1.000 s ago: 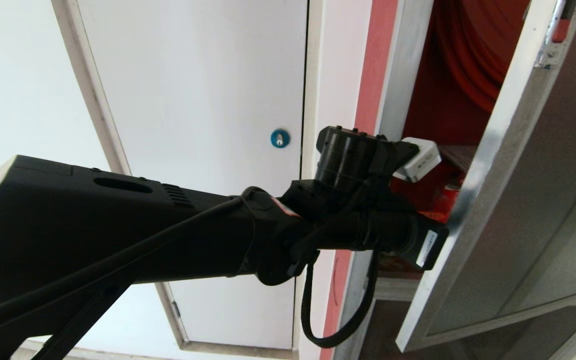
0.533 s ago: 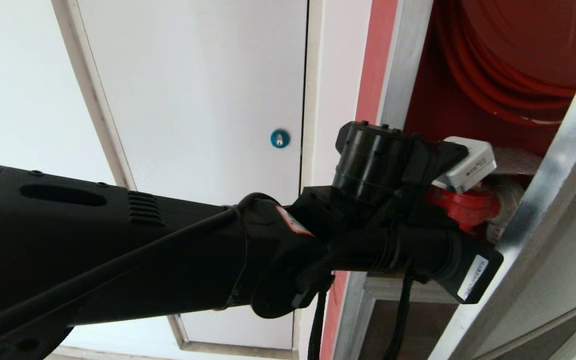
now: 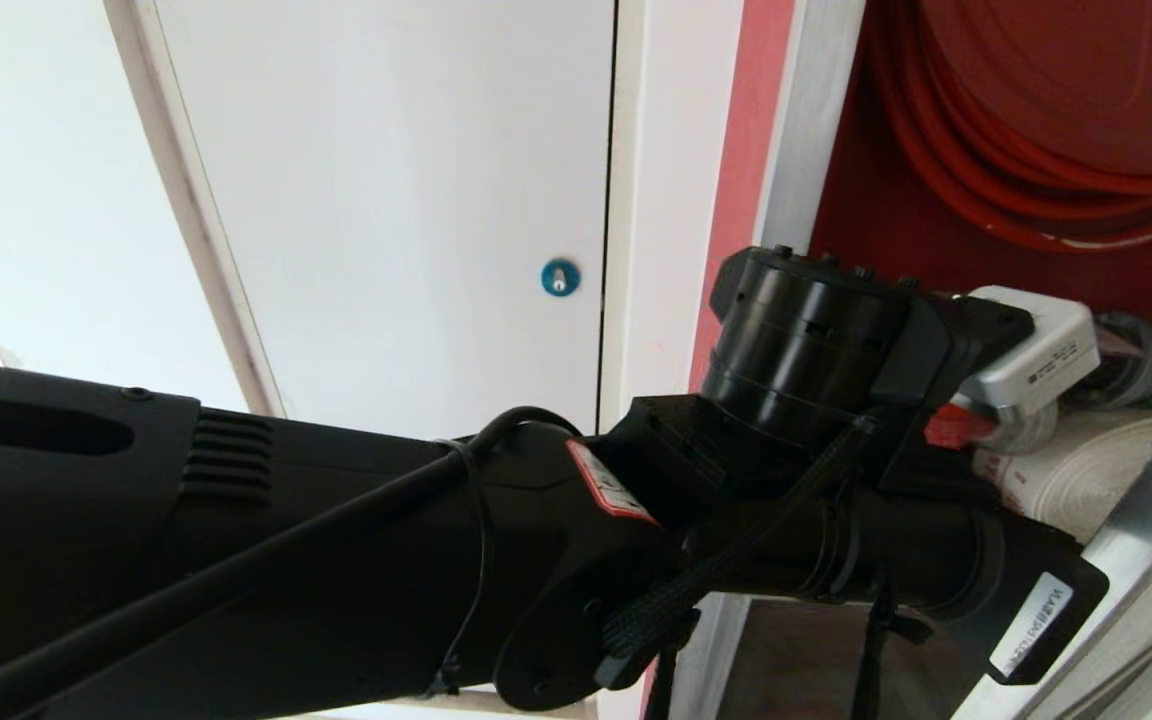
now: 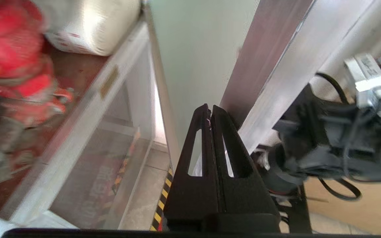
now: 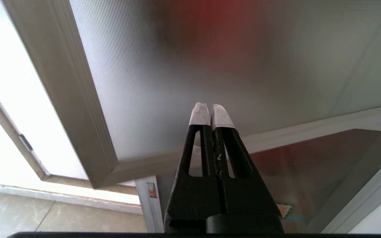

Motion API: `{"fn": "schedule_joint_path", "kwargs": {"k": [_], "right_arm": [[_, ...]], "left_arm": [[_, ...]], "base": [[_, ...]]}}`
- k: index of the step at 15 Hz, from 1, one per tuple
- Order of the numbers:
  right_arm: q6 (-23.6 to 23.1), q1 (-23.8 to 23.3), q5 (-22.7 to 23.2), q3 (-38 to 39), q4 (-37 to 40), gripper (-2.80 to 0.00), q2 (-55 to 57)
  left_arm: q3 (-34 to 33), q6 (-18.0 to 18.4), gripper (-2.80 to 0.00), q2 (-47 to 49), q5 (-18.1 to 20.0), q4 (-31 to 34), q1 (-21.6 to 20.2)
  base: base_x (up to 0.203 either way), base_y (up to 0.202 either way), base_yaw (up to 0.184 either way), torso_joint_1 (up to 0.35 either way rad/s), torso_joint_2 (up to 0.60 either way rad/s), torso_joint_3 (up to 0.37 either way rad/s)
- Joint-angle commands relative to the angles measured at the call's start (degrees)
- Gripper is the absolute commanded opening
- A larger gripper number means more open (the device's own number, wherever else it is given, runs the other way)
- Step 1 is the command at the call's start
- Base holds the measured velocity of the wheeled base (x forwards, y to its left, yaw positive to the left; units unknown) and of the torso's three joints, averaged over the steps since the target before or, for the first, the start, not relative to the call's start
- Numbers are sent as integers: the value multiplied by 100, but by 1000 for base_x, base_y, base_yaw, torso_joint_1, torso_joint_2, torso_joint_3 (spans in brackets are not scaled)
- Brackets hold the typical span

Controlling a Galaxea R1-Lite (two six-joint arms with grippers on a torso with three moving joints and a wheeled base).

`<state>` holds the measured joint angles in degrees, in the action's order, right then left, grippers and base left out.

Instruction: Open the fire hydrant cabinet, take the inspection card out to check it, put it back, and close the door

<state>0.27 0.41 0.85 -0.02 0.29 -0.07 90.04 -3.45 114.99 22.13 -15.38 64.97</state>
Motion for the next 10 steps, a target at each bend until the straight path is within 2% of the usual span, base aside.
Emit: {"fn": "schedule_joint_path", "kwargs": {"k": [1,3,10], "right_arm": [[0,2,3,-5,4,-280,-1],[0,2,3,-2,1,-280,0],[0,2,3,1,-3,-280,6]], "left_arm": [[-44,25,-280,-11,20,-9,93],[-97,170,-280,-18,20,-9,198],[-215,179,-280,-205,20,0,464]], "base": [[0,0,0,0,0,0],[0,0,0,0,0,0],[0,0,0,0,0,0]]}}
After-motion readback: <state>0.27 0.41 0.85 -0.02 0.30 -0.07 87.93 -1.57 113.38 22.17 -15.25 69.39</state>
